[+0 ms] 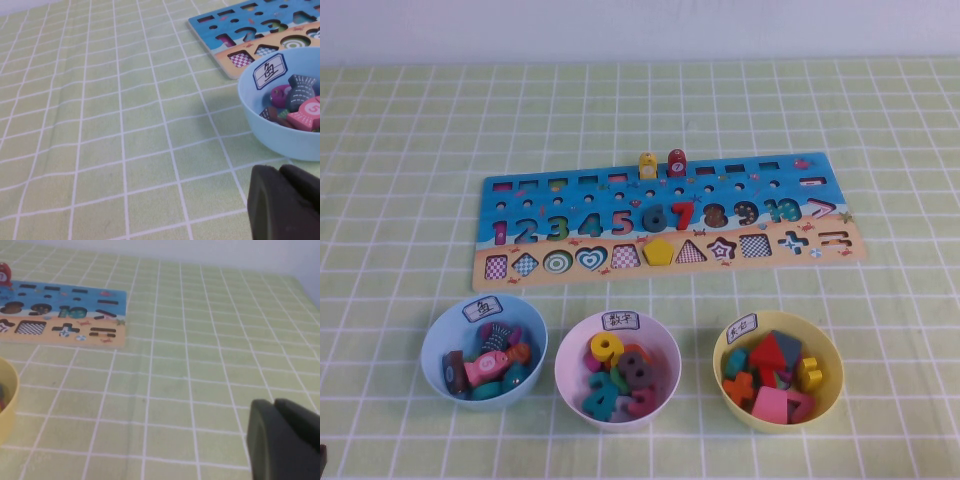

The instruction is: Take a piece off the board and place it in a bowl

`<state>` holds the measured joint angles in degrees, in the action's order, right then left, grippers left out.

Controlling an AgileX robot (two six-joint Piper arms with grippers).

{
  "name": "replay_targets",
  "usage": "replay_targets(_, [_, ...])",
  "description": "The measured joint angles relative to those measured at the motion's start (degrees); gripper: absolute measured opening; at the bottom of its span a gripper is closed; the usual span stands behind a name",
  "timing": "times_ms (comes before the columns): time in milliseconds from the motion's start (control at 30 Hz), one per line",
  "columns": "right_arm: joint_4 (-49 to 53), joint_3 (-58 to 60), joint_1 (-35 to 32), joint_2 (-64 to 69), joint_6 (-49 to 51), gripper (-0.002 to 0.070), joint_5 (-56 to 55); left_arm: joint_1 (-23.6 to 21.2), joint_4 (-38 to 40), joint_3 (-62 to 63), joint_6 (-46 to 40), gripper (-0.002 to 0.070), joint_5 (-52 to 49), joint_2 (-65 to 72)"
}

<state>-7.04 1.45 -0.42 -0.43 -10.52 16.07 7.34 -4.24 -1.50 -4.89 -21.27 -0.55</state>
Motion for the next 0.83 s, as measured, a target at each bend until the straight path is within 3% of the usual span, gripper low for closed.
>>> replay_targets(200, [2.9, 0.0, -0.1, 0.0, 6.8, -0.0017, 4.0, 0.0, 0.0, 0.0, 0.0, -0.0004, 0.0, 0.0])
replay_targets(833, [3.3, 0.0, -0.1, 0.0, 7.4, -0.0018, 4.7, 0.0, 0.0, 0.0, 0.0, -0.0004, -0.1, 0.0])
